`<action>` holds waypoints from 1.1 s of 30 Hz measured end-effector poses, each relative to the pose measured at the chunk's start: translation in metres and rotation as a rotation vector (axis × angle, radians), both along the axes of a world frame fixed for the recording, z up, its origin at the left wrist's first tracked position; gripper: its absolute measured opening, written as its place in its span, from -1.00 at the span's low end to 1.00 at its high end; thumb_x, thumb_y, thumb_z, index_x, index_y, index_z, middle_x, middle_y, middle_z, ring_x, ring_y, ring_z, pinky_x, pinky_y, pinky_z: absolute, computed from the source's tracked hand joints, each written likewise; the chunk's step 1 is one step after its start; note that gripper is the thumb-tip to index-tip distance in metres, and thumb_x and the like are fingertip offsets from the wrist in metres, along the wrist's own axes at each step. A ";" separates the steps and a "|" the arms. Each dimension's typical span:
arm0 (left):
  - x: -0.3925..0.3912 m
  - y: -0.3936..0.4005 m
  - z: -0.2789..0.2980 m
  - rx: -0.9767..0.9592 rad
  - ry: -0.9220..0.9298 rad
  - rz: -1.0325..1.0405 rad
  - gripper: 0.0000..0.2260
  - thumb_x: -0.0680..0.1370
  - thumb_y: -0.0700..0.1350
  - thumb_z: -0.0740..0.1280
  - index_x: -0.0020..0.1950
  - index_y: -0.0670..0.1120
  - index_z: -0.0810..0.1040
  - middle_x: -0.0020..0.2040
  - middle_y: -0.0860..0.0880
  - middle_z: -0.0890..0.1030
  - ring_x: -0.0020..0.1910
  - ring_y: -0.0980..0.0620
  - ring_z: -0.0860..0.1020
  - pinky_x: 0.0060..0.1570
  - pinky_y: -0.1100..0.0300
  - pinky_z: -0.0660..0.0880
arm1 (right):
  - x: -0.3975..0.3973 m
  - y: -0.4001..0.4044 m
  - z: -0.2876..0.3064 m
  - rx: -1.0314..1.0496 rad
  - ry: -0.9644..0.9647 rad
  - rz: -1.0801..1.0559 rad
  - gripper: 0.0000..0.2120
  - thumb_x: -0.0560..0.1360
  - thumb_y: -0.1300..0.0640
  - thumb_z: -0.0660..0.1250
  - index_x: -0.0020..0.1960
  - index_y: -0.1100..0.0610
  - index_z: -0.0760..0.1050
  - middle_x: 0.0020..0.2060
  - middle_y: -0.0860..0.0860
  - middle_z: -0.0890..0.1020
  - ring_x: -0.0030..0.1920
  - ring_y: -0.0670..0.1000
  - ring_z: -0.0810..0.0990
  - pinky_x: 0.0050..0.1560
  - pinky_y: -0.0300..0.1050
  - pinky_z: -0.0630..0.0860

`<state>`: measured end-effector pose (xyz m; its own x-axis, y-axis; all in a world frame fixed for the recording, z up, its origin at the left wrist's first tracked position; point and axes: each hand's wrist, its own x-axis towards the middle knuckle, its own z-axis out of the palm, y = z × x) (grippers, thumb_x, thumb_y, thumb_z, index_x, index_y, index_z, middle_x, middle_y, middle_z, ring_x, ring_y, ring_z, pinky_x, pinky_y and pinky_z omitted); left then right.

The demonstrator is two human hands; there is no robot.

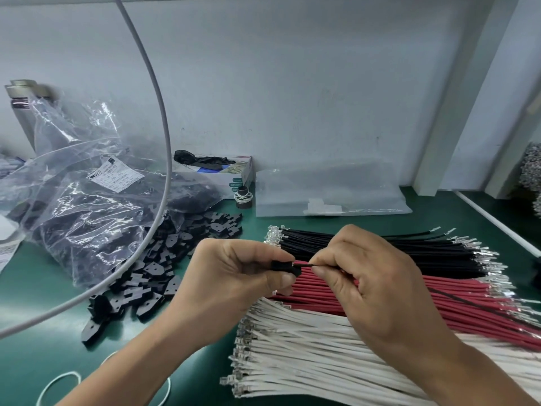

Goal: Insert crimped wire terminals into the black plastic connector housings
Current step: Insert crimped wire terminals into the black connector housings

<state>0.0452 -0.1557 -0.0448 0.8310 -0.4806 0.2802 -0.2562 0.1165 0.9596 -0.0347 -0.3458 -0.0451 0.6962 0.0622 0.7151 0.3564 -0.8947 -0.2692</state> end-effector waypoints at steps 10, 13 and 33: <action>0.003 -0.001 0.002 0.001 -0.033 0.086 -0.78 0.31 -0.20 0.54 -0.06 -0.05 0.76 -0.22 -0.15 0.75 -0.30 -0.06 0.72 -0.26 0.26 0.63 | 0.002 -0.001 0.008 -0.197 -0.163 -0.160 -0.92 0.51 0.08 0.42 -0.09 0.08 0.66 -0.16 -0.07 0.56 -0.15 -0.01 0.50 -0.21 -0.07 0.48; 0.008 0.004 0.003 0.033 -0.054 0.187 -0.79 0.36 -0.19 0.56 -0.05 0.01 0.76 -0.22 -0.11 0.75 -0.30 -0.07 0.72 -0.31 0.29 0.60 | -0.004 -0.003 0.006 -0.274 -0.076 -0.102 -0.94 0.50 0.07 0.48 -0.13 0.03 0.64 -0.20 -0.09 0.53 -0.19 -0.02 0.45 -0.24 -0.07 0.45; 0.012 0.008 0.007 -0.126 0.284 0.001 -0.69 0.32 -0.07 0.55 0.02 -0.15 0.76 -0.07 -0.26 0.74 -0.24 -0.10 0.72 -0.28 0.18 0.65 | -0.004 -0.006 -0.002 0.238 0.171 -0.002 -0.85 0.55 0.10 0.36 -0.02 -0.15 0.62 -0.12 -0.19 0.58 -0.03 -0.10 0.58 -0.07 -0.25 0.45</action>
